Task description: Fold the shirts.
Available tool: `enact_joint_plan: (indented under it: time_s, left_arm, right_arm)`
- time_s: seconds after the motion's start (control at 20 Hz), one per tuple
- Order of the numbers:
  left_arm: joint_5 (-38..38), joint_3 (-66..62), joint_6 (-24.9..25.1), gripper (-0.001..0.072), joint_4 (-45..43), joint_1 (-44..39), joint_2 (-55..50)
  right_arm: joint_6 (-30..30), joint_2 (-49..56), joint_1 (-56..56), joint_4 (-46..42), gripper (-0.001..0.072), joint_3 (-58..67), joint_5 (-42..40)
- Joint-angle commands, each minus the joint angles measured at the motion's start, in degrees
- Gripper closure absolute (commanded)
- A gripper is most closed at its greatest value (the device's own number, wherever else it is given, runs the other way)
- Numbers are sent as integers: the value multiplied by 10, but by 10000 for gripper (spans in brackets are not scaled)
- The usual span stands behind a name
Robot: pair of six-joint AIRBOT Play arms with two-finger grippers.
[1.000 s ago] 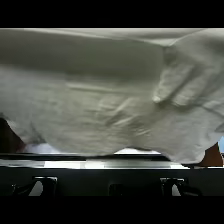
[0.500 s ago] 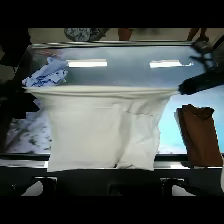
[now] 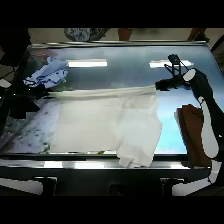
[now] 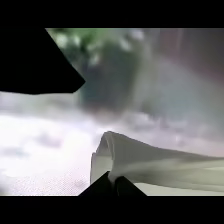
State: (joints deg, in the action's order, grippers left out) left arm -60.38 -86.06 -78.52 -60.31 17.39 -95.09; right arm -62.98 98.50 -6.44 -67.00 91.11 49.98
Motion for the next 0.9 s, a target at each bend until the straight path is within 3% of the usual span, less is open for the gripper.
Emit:
enact_joint_plan:
  time_s: [0.0,0.35,0.6,0.85]
  left_arm:
    - [30,-62,-1,680,4,-3,-43]
    - [-28,-70,4,679,7,-30,-73]
    - [-279,-59,-5,679,-91,-24,-66]
    - [-343,22,-5,680,-111,-33,-66]
  right_arm:
    - [-14,9,-24,6,666,14,-43]
    - [2,14,-19,-5,666,14,88]
    - [28,-31,-11,-113,666,0,354]
    - [19,-32,-10,-98,666,-108,360]
